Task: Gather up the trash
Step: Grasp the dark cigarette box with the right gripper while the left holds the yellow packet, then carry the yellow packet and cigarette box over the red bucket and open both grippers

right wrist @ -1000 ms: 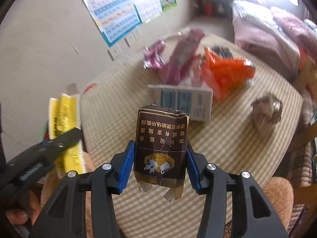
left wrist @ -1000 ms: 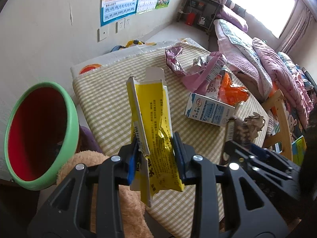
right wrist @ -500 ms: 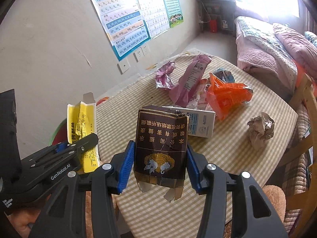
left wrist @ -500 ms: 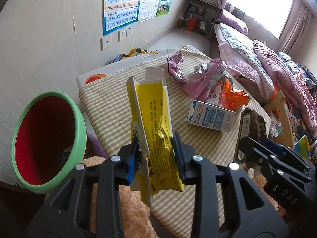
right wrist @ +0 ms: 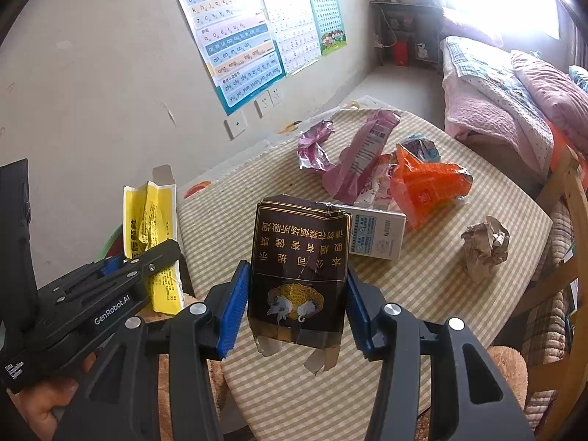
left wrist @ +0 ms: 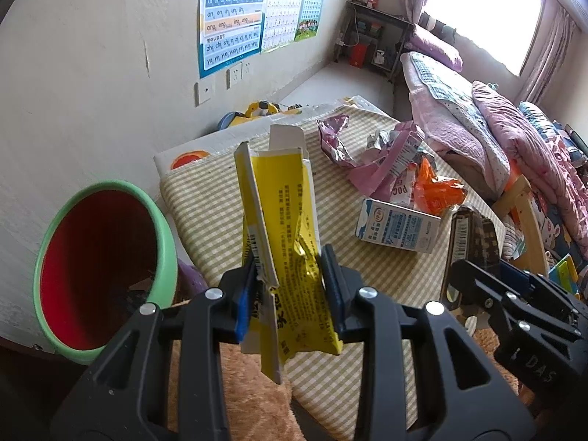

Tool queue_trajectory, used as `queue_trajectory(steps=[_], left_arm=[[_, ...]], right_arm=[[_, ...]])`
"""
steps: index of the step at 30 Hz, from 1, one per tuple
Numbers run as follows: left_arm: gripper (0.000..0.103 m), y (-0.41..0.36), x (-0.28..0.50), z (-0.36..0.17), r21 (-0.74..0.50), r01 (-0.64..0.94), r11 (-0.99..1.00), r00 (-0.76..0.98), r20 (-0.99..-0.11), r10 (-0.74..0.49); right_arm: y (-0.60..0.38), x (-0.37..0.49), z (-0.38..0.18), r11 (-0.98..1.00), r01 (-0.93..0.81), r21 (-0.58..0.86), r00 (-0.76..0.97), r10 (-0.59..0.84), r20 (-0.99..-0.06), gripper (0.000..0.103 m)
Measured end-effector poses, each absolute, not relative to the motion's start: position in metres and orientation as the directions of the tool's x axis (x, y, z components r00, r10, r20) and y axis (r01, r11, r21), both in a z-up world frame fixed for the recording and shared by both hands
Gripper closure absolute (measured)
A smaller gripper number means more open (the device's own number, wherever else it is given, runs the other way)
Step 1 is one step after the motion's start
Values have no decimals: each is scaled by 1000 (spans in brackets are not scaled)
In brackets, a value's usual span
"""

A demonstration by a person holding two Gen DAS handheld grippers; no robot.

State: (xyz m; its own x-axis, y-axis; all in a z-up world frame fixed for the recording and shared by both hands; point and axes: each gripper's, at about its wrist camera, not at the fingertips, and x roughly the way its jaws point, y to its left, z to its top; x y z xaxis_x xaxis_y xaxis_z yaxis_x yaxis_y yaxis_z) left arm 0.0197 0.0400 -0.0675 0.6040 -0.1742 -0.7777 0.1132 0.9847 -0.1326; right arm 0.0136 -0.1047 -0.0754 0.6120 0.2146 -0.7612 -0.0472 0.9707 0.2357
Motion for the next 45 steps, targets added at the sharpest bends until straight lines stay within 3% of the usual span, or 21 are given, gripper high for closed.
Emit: queue_trajectory(steps=[25,45], left_arm=[[70,104,19,-58,-125,16,992,655,-748,-105],[70,198,13,-72,-126,-186,975,661,-750,29]], right_arm=[[-44,24,-47,976,-170,133,632,212,-746,55],[41,46,-51,935,-336,110,574,296,-763,55]])
